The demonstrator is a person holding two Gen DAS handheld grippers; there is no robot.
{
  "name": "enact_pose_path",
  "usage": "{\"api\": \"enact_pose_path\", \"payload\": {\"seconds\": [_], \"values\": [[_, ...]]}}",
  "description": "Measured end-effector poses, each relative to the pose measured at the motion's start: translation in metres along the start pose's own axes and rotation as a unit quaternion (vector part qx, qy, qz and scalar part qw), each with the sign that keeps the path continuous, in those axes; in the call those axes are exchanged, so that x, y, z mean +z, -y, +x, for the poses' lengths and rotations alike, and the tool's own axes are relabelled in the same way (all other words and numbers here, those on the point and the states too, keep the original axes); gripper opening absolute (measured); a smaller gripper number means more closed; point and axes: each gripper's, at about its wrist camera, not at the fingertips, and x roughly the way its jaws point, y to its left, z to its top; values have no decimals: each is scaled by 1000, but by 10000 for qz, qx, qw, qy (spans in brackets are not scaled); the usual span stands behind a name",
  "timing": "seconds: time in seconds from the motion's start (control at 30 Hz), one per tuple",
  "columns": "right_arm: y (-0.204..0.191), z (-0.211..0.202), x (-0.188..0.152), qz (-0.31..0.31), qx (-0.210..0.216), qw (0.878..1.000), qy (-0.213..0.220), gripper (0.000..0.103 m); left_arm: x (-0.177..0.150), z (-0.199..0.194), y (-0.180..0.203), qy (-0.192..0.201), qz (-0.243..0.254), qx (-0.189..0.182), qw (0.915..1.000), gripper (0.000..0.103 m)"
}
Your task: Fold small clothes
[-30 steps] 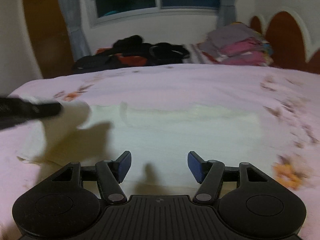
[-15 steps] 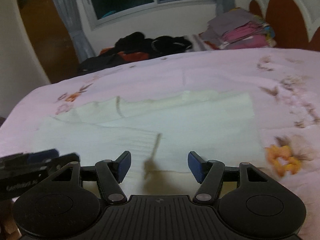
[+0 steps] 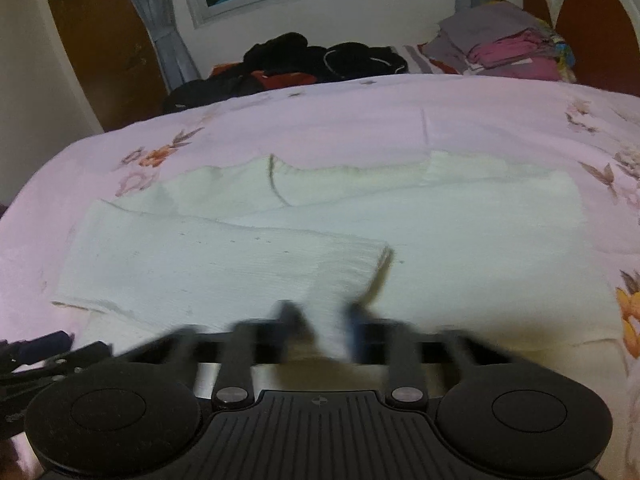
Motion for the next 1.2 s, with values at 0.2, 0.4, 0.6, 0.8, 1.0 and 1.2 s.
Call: {"api": "enact_pose_path", "payload": {"seconds": [0.2, 0.4, 0.6, 0.8, 1.0, 1.2], "values": [[-1, -26, 14, -198, -91, 9987, 470, 8, 6, 11, -4, 77, -199, 223, 9995, 68], [28, -62, 37, -332, -369, 9948, 890, 8, 10, 18, -5, 202, -264, 358, 9988, 68], [77, -51, 30, -153, -776, 9956, 499, 8, 11, 16, -1, 460, -106, 157, 9988, 34], [102, -37, 15, -38, -1002, 9948, 199, 8, 8, 13, 9, 650, 172, 122, 9977, 9], [107, -31, 9, -43, -1143, 9933, 182, 9, 6, 12, 10, 647, 268, 185, 9974, 8], [115, -52, 12, 137, -1236, 9910, 496, 44, 6, 3, 7, 611, 375, 326, 9969, 23]]}}
